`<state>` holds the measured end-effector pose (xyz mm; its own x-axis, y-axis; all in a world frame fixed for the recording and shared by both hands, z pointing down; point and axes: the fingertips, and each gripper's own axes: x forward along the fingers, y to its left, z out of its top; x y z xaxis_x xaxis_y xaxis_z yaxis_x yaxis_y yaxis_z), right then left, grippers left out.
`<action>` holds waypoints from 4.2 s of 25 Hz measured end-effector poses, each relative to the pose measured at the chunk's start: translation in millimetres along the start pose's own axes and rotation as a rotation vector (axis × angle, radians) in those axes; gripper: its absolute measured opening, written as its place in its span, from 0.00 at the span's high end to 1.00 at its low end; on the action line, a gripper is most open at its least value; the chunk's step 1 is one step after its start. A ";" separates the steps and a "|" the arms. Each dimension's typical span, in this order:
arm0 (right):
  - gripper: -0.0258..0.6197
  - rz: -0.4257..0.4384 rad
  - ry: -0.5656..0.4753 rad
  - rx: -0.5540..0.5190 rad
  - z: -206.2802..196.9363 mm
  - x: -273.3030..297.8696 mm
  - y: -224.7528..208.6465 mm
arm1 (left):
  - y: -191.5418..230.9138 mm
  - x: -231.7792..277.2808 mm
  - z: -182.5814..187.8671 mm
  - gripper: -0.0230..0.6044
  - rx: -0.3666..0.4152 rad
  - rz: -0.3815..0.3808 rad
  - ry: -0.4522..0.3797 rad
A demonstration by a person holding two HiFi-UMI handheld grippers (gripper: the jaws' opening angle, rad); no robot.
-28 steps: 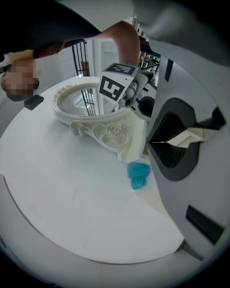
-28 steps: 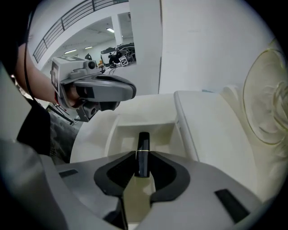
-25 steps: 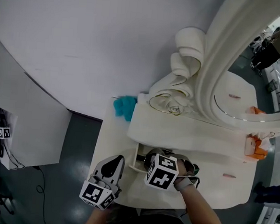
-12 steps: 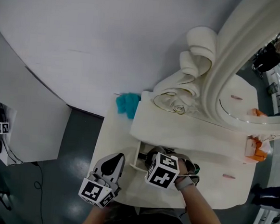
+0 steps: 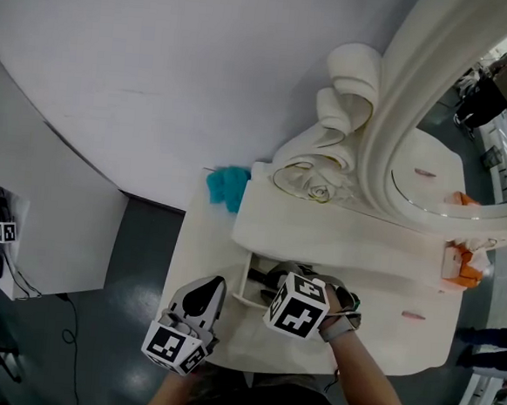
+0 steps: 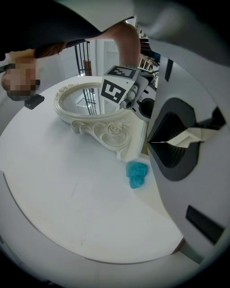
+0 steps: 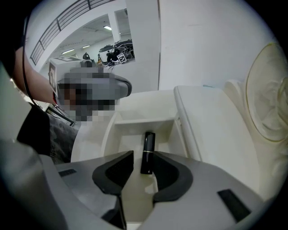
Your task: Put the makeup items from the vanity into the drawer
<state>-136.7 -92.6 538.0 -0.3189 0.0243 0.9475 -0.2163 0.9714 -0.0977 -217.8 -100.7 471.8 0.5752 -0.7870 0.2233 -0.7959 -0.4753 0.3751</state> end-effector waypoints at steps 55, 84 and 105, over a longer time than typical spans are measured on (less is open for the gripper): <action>0.92 -0.340 -0.406 0.379 -146.6 -112.4 -6.0 | -147.2 52.7 -4.8 0.94 0.130 -0.224 0.032; 0.73 -0.250 -0.257 0.318 -218.3 -67.2 -4.8 | -203.9 83.4 -50.0 0.94 0.094 -0.254 0.086; 0.92 -0.153 -0.212 0.260 -216.4 -49.0 -14.5 | -202.2 91.0 -51.4 0.94 0.067 -0.191 0.070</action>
<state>81.8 -56.8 558.8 -0.4430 -0.1925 0.8756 -0.4948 0.8670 -0.0598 5.2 -56.0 462.5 0.7267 -0.6518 0.2168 -0.6805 -0.6400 0.3568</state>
